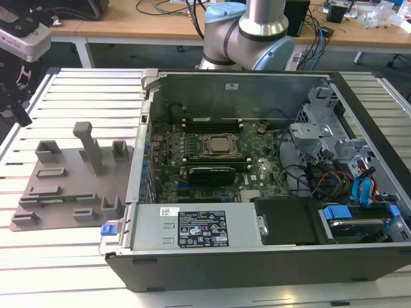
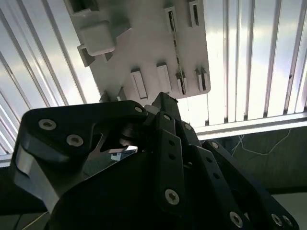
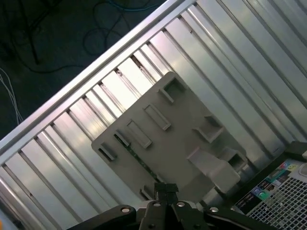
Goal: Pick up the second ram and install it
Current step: 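Pick up the second ram and move it above second insertion slot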
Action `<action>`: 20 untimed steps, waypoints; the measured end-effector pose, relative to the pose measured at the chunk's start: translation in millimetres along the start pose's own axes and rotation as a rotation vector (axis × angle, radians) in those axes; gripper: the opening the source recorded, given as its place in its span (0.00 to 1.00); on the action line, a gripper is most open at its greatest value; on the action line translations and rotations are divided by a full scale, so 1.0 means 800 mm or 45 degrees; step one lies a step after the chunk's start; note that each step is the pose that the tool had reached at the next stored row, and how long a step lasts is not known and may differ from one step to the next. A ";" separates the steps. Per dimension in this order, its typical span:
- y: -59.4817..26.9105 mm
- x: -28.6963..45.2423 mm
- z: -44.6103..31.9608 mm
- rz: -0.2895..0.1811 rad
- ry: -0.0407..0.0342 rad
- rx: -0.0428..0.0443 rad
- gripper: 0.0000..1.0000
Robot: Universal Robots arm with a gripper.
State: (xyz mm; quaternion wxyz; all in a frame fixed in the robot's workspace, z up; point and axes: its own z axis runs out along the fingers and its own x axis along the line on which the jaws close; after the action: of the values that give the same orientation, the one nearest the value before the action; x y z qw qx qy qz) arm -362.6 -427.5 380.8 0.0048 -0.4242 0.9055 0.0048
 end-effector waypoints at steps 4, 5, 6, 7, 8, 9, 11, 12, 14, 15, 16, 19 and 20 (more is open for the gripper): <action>0.000 0.0000 0.0000 -0.101 0.0005 -0.001 0.10; 0.000 0.0000 0.0000 -0.120 0.0006 -0.001 0.10; 0.000 0.0000 0.0000 -0.139 0.0006 -0.002 0.10; 0.000 0.0000 0.0000 -0.157 0.0007 -0.002 0.10; 0.000 0.0000 0.0000 -0.183 0.0009 -0.002 0.10; 0.000 0.0000 0.0000 -0.201 0.0009 -0.002 0.10; 0.000 0.0000 0.0000 -0.263 0.0012 -0.003 0.10; 0.000 0.0000 0.0000 -0.290 0.0013 -0.004 0.10; 0.000 0.0000 0.0000 -0.311 0.0014 -0.004 0.10; 0.000 0.0000 0.0000 -0.331 0.0015 -0.004 0.10; 0.000 0.0000 0.0000 -0.354 0.0016 -0.004 0.10; 0.000 0.0000 0.0000 -0.407 0.0018 -0.005 0.10; 0.000 0.0000 0.0000 -0.424 0.0020 -0.005 0.10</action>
State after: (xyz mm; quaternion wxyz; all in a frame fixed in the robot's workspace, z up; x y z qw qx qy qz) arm -362.6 -427.5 380.8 0.0039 -0.5683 0.8228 0.0055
